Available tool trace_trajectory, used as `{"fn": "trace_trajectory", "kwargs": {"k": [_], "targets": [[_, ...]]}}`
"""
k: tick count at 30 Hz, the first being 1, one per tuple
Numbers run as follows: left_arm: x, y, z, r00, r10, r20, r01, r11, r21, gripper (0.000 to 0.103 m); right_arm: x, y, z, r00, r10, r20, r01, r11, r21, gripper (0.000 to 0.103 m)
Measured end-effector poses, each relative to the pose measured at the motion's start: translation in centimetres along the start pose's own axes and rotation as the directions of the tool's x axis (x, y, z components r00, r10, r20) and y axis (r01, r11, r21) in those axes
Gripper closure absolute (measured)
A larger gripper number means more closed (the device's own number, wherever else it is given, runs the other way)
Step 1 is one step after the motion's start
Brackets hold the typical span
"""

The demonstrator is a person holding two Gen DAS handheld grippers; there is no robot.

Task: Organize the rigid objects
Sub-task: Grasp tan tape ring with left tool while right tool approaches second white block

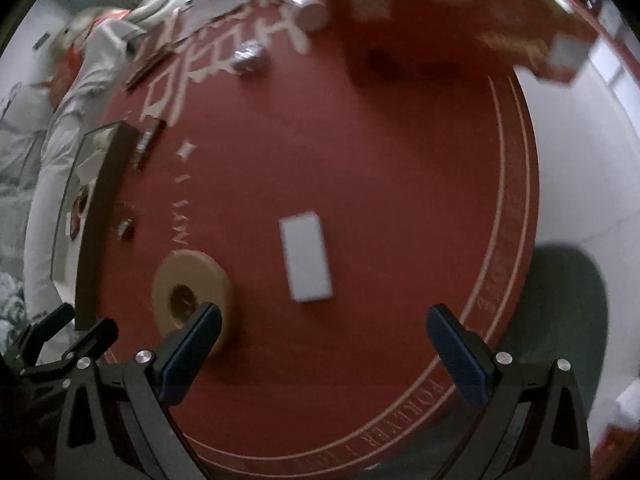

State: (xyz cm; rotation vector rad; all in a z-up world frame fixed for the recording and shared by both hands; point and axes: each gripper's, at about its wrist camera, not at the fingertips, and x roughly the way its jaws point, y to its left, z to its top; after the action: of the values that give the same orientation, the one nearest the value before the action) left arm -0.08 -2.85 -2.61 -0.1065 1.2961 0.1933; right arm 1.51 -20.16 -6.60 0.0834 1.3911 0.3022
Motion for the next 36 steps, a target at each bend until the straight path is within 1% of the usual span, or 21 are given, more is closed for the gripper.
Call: {"fn": "trace_trajectory", "kwargs": {"k": [3,6,9,13,16,19,23,25,26,29,30,31,32,33,34,36], "targets": [[1.3,-3.3,0.7,1.000,0.020,-0.008,-0.019,0.997,0.078,0.000,0.3,-2.0,-0.3,1.000,0.023,-0.018,-0.022,0.997,0.077,0.000],[2.6,-5.7,1.1,0.999,0.046,-0.007,-0.045,0.990,0.131,0.000,0.0,-3.1,-0.6,0.999,0.033,0.005,-0.033,0.994,0.106,0.000],[3.4,-6.7,1.1,0.999,0.040,-0.005,-0.039,0.988,0.147,0.000,0.0,-3.8,-0.8,0.998,0.056,0.006,-0.056,0.991,0.125,0.000],[3.7,-6.8,1.5,1.000,0.004,0.010,-0.005,0.989,0.149,0.000,0.2,-3.6,-0.8,0.998,0.058,0.004,-0.058,0.992,0.113,0.000],[4.0,-6.0,1.5,1.000,-0.010,0.022,0.008,0.994,0.111,0.000,0.6,-3.1,-0.7,0.999,0.050,-0.011,-0.049,0.994,0.093,0.000],[4.0,-3.8,1.5,0.999,0.007,0.037,-0.009,0.999,0.041,0.000,0.8,-2.7,-0.6,1.000,0.021,-0.015,-0.020,0.996,0.086,0.000],[4.0,-1.3,1.5,1.000,-0.001,0.020,0.001,1.000,-0.016,0.000,1.1,-2.9,-0.4,1.000,0.002,-0.026,0.000,0.996,0.094,0.000],[3.4,-1.2,1.3,0.998,-0.040,0.043,0.041,0.999,-0.016,0.000,1.0,-2.9,-0.3,1.000,-0.001,-0.022,0.004,0.996,0.095,0.000],[3.2,-1.6,1.2,0.998,-0.045,0.048,0.045,0.999,-0.005,0.000,0.9,-2.9,-0.3,1.000,-0.003,-0.022,0.005,0.996,0.089,0.000],[4.1,-2.8,1.4,1.000,0.002,0.027,-0.003,0.999,0.032,0.000,0.9,-2.6,0.0,0.999,-0.021,-0.024,0.023,0.997,0.068,0.000],[4.6,-3.0,1.4,1.000,0.007,0.011,-0.007,1.000,0.030,0.000,0.8,-2.6,0.0,0.999,-0.027,-0.023,0.028,0.998,0.063,0.000],[4.9,-2.9,1.3,1.000,-0.007,-0.002,0.007,1.000,0.015,0.000,0.8,-2.6,0.0,0.999,-0.029,-0.024,0.030,0.998,0.061,0.000],[5.5,-2.9,1.2,1.000,0.007,-0.026,-0.007,1.000,0.007,0.000,0.8,-2.7,0.0,0.999,-0.030,-0.025,0.031,0.998,0.060,0.000],[5.9,-2.8,1.1,0.999,0.000,-0.038,0.000,1.000,-0.002,0.000,0.9,-2.8,0.0,0.999,-0.029,-0.028,0.030,0.998,0.062,0.000],[6.0,-2.4,0.9,0.999,-0.024,-0.033,0.023,0.999,-0.028,0.000,1.0,-2.9,0.0,0.999,-0.026,-0.032,0.028,0.997,0.066,0.000],[6.0,-2.4,0.8,0.999,-0.023,-0.023,0.022,0.999,-0.034,0.000,1.3,-3.0,-0.1,0.999,-0.022,-0.044,0.025,0.997,0.073,0.000]]}}
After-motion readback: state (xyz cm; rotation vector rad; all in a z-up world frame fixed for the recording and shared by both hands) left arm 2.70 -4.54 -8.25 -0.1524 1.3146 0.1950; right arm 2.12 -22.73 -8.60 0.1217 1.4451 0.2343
